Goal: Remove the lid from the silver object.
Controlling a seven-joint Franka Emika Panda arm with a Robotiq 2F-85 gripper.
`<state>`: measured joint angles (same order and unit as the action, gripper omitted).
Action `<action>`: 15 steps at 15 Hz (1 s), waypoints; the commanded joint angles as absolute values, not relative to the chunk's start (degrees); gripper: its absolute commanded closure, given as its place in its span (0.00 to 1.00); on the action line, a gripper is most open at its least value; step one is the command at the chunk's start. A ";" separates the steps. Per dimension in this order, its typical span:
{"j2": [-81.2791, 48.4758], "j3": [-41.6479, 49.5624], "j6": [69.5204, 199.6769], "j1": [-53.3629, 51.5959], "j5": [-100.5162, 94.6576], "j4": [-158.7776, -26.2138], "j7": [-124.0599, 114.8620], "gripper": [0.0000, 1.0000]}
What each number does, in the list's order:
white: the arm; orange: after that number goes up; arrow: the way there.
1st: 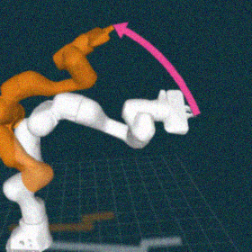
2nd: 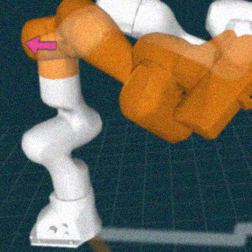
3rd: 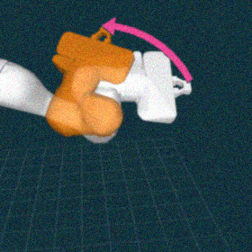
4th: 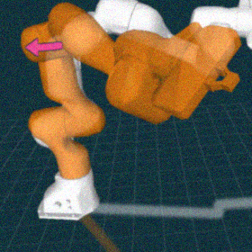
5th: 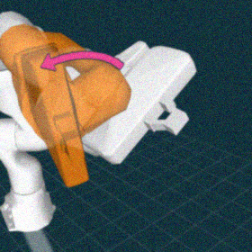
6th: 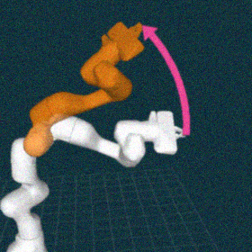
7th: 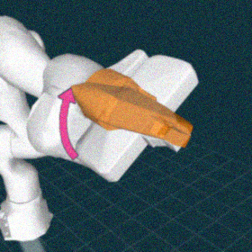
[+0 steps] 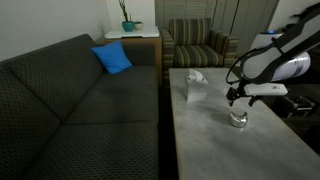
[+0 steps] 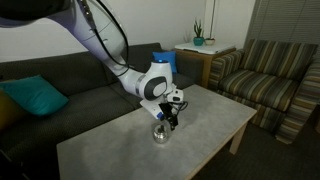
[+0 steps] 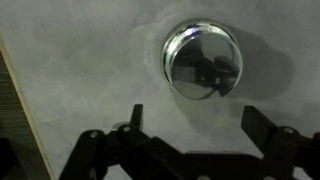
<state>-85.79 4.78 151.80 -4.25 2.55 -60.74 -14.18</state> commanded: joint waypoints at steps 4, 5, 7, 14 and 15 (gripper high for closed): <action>-85.83 1.66 152.73 -1.84 3.49 -62.86 -12.10 0.00; -85.84 1.04 152.80 -1.36 3.68 -63.11 -11.62 0.00; -85.86 -0.17 153.37 -0.54 4.09 -63.55 -10.91 0.00; -85.85 -1.05 152.61 -0.12 4.33 -63.71 -10.58 0.00; -85.85 -0.91 152.39 -0.23 4.29 -63.71 -10.74 0.00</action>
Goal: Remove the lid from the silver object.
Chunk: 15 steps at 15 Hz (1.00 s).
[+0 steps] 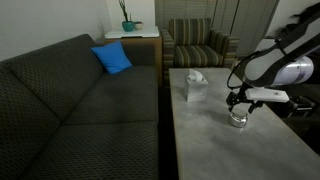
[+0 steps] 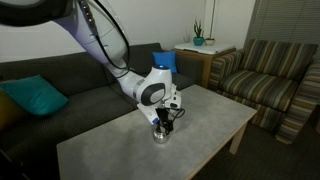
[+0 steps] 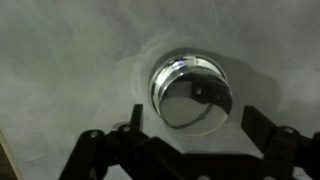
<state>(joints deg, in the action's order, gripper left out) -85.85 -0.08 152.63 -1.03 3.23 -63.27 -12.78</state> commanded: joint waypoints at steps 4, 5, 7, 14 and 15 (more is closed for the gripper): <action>-85.85 -0.80 151.66 -0.23 4.24 -63.71 -10.79 0.00; -85.85 -0.83 151.54 -0.20 4.24 -63.70 -10.74 0.00; -85.85 -0.71 151.30 -0.27 4.15 -63.67 -10.74 0.00; -85.85 -0.55 151.29 -0.35 4.09 -63.66 -10.82 0.48; -85.83 -0.54 151.33 -0.37 4.08 -63.66 -10.81 0.55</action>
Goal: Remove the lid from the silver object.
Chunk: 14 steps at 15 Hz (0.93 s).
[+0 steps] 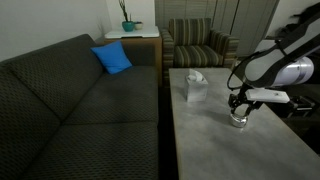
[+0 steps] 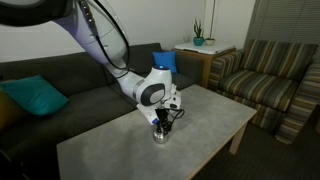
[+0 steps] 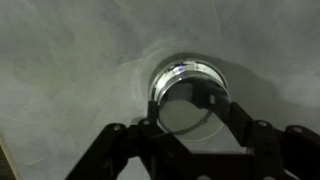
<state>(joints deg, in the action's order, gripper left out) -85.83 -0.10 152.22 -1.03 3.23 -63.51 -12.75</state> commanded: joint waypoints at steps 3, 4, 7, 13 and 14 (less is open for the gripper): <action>-85.83 -0.48 151.56 -0.40 4.08 -63.74 -10.88 0.56; -85.83 -0.27 151.56 -0.54 4.07 -63.77 -11.18 0.56; -85.83 0.91 152.22 -1.39 3.85 -63.96 -12.53 0.56; -85.80 0.95 150.06 -1.36 3.64 -64.00 -11.85 0.56; -85.78 0.65 149.47 -1.19 3.67 -64.08 -11.52 0.56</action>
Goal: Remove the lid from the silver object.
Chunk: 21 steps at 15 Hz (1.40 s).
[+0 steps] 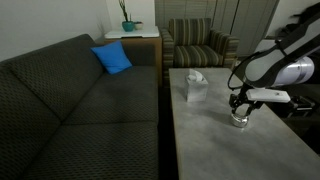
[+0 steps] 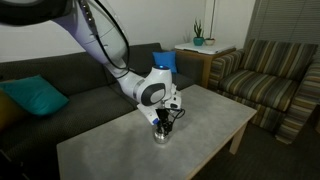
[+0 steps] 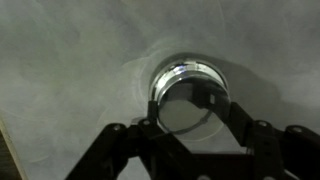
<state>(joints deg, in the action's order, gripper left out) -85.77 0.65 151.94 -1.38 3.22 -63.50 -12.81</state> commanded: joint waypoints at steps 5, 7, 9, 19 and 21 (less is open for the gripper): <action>-85.55 -0.31 148.87 -0.86 4.02 -65.38 -11.01 0.56; -85.45 -0.51 149.51 -0.95 4.14 -66.09 -11.15 0.56; -85.23 -0.55 150.15 -1.20 4.25 -66.95 -11.54 0.56; -87.22 0.00 153.39 -2.50 4.96 -66.73 -13.69 0.56; -86.99 0.39 153.87 -2.82 4.83 -66.90 -14.03 0.56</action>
<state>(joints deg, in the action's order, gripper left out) -83.57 -0.17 151.31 -1.81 3.94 -67.88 -13.57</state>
